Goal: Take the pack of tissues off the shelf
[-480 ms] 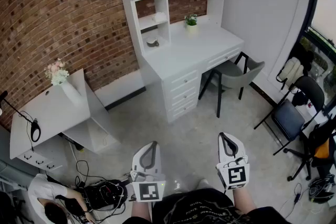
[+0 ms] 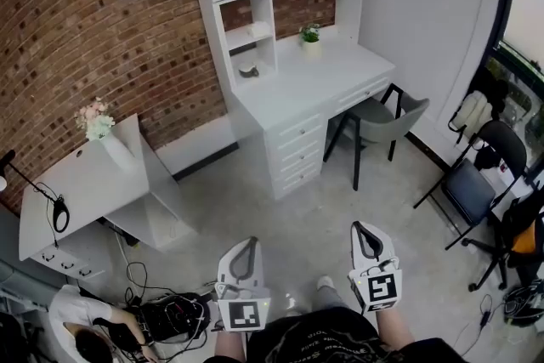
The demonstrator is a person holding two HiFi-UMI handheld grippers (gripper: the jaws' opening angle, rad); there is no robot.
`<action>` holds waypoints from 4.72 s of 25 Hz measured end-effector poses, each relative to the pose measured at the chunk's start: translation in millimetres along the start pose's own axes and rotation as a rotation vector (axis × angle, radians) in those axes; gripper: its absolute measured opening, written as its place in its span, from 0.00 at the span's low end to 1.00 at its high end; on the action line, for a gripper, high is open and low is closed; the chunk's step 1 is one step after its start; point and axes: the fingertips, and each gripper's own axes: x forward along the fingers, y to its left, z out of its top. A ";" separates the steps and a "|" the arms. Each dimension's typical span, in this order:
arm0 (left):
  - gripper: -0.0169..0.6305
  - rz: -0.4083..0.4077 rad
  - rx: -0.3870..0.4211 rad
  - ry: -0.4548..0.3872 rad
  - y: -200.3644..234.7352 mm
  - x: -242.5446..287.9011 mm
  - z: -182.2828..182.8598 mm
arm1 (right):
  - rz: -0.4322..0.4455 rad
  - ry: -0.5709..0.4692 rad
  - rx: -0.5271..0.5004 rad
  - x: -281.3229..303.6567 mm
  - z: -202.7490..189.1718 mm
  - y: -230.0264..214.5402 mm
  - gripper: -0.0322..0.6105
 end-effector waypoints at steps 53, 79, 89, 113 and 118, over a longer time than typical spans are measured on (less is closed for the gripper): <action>0.04 0.140 0.009 0.082 35.7 278.0 -18.4 | 0.176 0.032 0.031 263.1 -40.5 -149.9 0.06; 0.04 0.109 -0.024 0.076 85.9 334.3 -47.9 | 0.146 0.031 0.039 340.2 -39.5 -142.8 0.06; 0.04 0.051 -0.025 0.087 143.0 381.2 -73.5 | 0.087 0.030 0.064 408.1 -27.8 -131.2 0.06; 0.04 -0.095 -0.040 0.041 268.1 454.4 -131.2 | -0.013 0.112 0.070 531.0 -30.7 -59.2 0.06; 0.04 -0.110 -0.049 0.040 276.5 456.0 -137.4 | 0.010 0.153 0.084 536.0 -35.7 -47.3 0.06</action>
